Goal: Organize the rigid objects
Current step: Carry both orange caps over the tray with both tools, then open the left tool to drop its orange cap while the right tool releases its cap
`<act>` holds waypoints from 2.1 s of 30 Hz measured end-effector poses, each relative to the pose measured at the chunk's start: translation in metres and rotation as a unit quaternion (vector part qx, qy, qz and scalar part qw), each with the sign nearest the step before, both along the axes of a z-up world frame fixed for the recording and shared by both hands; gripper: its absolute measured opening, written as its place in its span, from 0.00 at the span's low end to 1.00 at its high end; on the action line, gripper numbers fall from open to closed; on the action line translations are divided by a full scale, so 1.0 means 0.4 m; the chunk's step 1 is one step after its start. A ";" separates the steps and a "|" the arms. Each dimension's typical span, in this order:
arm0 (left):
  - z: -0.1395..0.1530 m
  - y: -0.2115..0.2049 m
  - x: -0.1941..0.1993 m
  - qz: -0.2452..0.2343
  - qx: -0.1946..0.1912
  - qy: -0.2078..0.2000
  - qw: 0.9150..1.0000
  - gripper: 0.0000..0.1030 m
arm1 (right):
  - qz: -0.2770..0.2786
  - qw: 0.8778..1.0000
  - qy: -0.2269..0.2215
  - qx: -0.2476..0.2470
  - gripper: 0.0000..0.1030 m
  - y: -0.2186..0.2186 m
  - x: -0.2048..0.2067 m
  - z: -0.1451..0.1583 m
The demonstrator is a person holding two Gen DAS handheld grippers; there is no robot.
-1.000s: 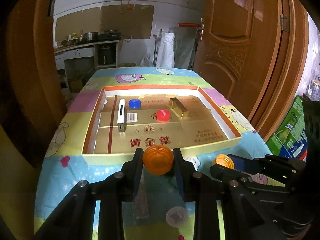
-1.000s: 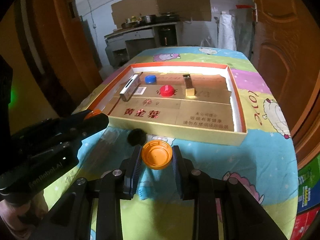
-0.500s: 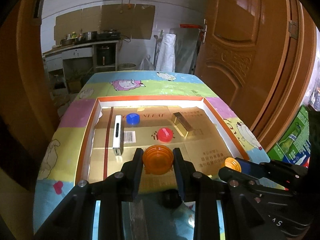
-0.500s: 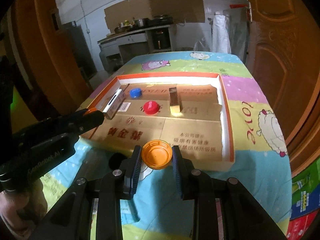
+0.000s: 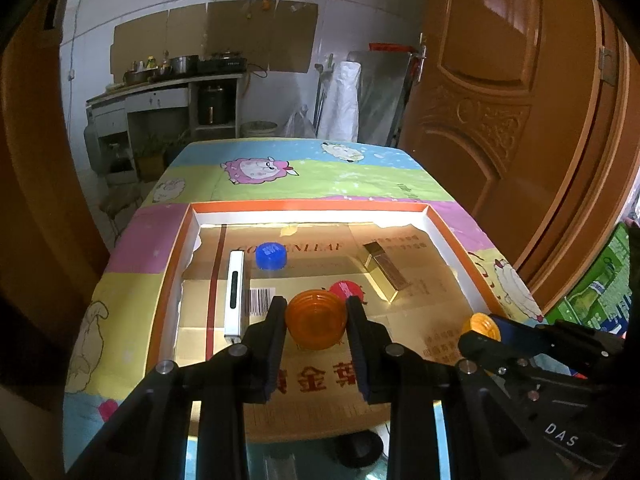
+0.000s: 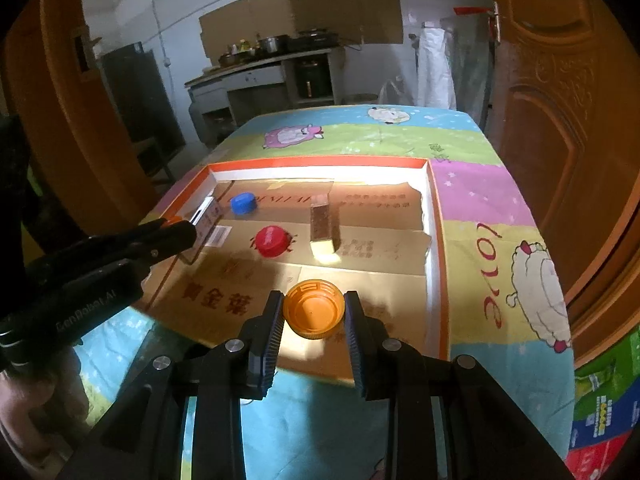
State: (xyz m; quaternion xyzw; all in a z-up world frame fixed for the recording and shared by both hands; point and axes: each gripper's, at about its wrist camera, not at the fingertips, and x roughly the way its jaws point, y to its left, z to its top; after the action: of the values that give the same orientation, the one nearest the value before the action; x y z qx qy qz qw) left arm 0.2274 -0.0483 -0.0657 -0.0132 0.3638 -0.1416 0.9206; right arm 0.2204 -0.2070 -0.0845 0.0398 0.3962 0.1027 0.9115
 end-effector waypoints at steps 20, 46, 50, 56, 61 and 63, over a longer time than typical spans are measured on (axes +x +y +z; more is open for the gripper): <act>-0.056 -0.004 0.099 0.009 0.000 0.035 0.999 0.29 | -0.019 1.000 0.010 0.002 0.30 -0.034 0.113 -0.037; -0.123 -0.011 0.149 0.012 0.004 0.098 0.995 0.29 | -0.027 0.999 0.033 -0.019 0.30 -0.032 0.155 -0.091; -0.122 -0.013 0.147 0.011 0.008 0.098 0.995 0.29 | -0.027 0.999 0.033 -0.019 0.30 -0.032 0.156 -0.091; -0.122 -0.014 0.149 0.011 0.010 0.098 0.995 0.29 | -0.027 0.999 0.033 -0.018 0.30 -0.032 0.155 -0.090; -0.121 -0.015 0.149 0.010 0.006 0.097 0.995 0.30 | -0.025 0.999 0.032 -0.009 0.30 -0.037 0.155 -0.090; -0.120 -0.015 0.149 0.011 0.005 0.096 0.995 0.30 | -0.026 0.999 0.029 -0.009 0.30 -0.039 0.154 -0.087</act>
State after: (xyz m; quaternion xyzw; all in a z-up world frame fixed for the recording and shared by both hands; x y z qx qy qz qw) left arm 0.2869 -0.0543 -0.1136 -0.0263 0.4512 -0.1283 0.8828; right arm 0.2819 -0.2227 -0.1195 0.0446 0.4222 0.0741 0.9024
